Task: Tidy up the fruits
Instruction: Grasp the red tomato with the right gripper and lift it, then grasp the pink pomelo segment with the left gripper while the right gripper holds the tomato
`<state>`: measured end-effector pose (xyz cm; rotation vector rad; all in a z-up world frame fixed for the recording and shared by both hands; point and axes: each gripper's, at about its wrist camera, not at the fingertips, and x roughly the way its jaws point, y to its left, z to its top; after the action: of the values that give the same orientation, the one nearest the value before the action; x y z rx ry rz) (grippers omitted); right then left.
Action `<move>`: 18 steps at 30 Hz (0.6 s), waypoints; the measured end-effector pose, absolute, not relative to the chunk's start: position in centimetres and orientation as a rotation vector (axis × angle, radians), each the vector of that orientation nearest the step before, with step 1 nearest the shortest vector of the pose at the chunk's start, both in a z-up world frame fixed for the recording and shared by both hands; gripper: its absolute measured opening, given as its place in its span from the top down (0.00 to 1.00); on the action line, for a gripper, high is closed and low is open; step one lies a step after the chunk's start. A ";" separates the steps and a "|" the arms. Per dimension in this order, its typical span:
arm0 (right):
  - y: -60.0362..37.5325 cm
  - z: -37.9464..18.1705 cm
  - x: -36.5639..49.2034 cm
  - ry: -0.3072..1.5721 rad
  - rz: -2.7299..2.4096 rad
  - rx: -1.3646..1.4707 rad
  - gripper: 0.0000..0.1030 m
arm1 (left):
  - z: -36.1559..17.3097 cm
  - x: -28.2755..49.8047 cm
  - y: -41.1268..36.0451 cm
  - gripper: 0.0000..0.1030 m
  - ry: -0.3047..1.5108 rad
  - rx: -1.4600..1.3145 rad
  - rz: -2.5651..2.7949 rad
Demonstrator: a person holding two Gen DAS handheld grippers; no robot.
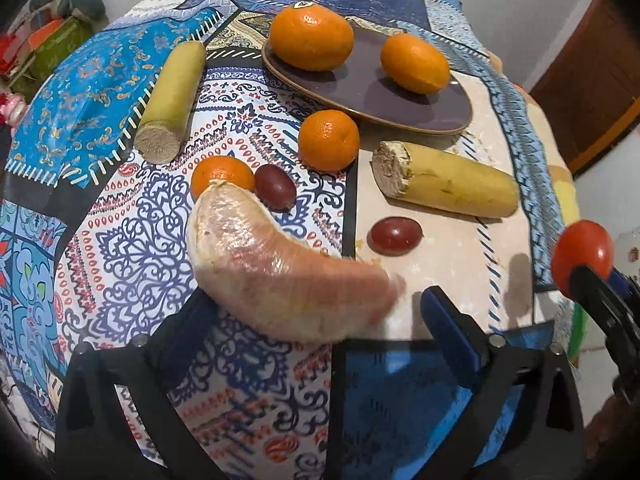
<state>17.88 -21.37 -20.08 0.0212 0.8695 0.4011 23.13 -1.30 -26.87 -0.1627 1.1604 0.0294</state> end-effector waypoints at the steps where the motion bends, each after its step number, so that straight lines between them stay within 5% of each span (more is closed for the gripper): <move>1: -21.5 -20.2 17.9 0.871 0.403 0.026 0.55 | -27.1 23.3 -1.4 0.01 1.158 -0.151 0.042; 18: -20.7 -19.9 17.6 0.863 0.420 0.005 0.55 | -24.9 17.7 4.8 0.08 1.118 -0.124 -0.071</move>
<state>17.63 -20.74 -19.93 0.0048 0.8626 0.4204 17.70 4.80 -24.90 -0.1245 1.1182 -0.0709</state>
